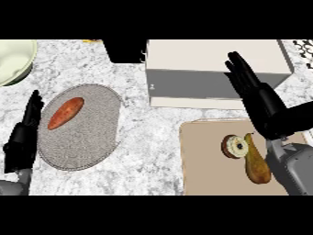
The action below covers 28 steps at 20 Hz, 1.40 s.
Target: Pick the cupcake from the tray and place it in the tiered shelf
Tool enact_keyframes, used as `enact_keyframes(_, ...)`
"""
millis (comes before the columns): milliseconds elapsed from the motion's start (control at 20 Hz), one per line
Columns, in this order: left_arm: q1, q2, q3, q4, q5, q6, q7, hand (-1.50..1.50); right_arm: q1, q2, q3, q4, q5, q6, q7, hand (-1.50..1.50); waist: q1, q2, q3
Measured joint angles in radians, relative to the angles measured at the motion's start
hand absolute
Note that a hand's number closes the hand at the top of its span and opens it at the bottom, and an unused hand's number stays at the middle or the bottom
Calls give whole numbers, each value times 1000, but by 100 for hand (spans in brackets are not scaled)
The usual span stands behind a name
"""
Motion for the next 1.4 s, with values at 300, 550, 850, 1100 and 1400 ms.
enact_keyframes(300, 30, -33, 9, 46, 112, -87, 140, 0, 84, -157, -190, 51, -48, 160, -193, 150, -13, 1, 10)
enact_keyframes(550, 38, -55, -3, 37, 193, -156, 237, 0, 178, -287, -246, 287, 37, 215, -256, -150, -4, 14, 18)
enact_keyframes(850, 8, -64, -8, 33, 228, -187, 335, 0, 204, -361, -301, 559, 35, 475, -530, -150, 16, 6, 22)
enact_keyframes(1100, -5, -66, 2, 46, 235, -210, 362, 0, 178, -438, -275, 631, 90, 669, -641, -150, 17, -1, 20)
enact_keyframes(1400, 11, -74, 15, 35, 227, -214, 375, 0, 190, -524, -250, 506, 122, 760, -565, -150, 6, -8, 17)
